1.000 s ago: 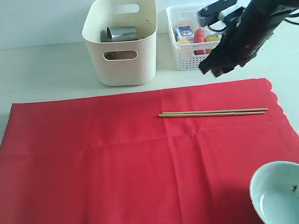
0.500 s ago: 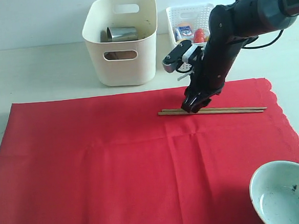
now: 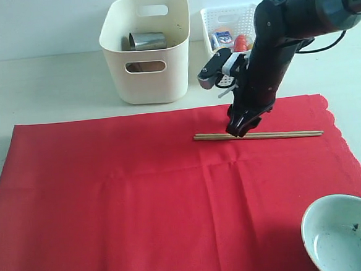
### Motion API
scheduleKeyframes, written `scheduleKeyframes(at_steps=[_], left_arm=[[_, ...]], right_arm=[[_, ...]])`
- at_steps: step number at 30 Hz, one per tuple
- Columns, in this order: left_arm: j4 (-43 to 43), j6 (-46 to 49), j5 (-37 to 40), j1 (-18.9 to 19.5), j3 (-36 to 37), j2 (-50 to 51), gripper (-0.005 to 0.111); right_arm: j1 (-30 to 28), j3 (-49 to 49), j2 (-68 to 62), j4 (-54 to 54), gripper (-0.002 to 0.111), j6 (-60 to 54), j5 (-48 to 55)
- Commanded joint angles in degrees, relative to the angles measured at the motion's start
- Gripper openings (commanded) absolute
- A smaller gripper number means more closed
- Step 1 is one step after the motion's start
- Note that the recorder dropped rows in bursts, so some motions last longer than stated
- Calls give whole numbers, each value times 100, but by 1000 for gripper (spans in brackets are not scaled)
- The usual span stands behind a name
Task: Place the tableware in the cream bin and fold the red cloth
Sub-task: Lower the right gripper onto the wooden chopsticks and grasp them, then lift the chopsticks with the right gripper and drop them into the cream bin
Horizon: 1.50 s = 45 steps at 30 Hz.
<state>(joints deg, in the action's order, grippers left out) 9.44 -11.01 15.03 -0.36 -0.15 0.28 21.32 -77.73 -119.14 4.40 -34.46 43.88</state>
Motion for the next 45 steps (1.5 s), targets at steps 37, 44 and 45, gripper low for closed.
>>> scheduleKeyframes(at_steps=[37,44,45], left_arm=[[20,5,-37,-44,15,-28,2],[20,5,-37,-44,15,-28,2],[20,5,-37,-44,15,-28,2]], right_arm=[[4,10,1024,95,0,-508,166],[4,-302,1371,1443,0,-649,-1233],[4,-411,1371,1593,0,-649,-1468]])
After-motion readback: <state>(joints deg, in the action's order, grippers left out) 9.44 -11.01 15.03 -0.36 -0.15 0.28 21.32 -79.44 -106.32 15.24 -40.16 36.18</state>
